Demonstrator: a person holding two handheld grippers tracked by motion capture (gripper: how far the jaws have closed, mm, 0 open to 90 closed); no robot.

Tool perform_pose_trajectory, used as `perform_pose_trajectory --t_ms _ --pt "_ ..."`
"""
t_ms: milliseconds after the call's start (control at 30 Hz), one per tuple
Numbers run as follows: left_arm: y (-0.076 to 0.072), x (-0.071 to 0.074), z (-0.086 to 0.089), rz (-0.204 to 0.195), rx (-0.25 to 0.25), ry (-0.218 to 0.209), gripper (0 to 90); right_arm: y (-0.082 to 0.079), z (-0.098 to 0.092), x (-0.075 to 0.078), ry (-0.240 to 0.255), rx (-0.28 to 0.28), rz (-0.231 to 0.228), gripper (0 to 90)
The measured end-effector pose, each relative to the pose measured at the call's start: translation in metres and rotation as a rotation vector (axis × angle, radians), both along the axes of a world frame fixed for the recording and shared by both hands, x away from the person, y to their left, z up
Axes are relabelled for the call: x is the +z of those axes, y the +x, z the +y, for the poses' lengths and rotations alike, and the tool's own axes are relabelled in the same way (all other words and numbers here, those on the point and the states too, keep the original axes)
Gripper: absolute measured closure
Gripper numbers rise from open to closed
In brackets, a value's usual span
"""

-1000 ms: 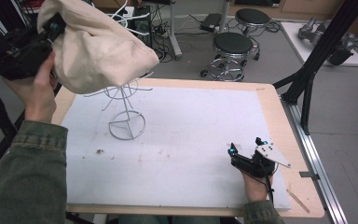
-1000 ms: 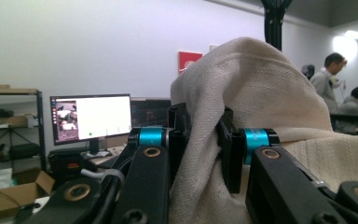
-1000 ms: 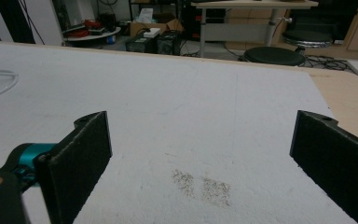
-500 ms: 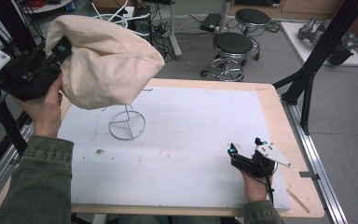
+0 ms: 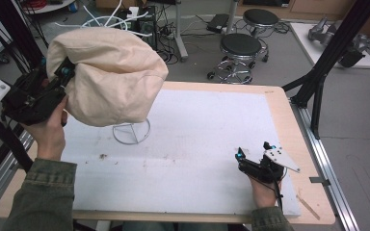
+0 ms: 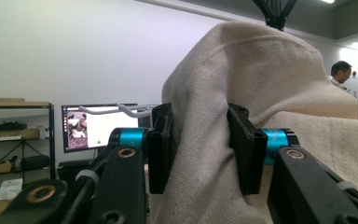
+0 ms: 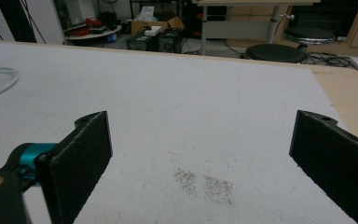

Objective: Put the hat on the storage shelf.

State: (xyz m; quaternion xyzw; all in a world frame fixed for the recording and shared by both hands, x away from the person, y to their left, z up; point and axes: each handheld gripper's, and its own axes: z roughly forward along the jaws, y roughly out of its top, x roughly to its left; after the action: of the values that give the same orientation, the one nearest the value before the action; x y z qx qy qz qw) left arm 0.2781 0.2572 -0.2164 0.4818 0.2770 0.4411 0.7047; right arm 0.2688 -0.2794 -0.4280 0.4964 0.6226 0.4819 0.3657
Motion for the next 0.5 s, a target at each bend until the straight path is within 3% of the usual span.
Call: perform_pose_trajectory --t_ms 133,300,500 --pt "0.001 -0.001 -0.001 0.01 0.006 -0.002 55.5 0.0 0.0 0.0 0.002 -0.001 -0.002 4.6" --pt "0.002 -0.004 -0.005 0.034 0.028 0.049 54.0 0.0 0.0 0.0 0.003 0.001 0.006 4.6" --pt "0.002 -0.013 -0.006 0.042 0.015 0.026 52.6 0.0 0.0 0.0 0.001 0.002 0.005 4.6"
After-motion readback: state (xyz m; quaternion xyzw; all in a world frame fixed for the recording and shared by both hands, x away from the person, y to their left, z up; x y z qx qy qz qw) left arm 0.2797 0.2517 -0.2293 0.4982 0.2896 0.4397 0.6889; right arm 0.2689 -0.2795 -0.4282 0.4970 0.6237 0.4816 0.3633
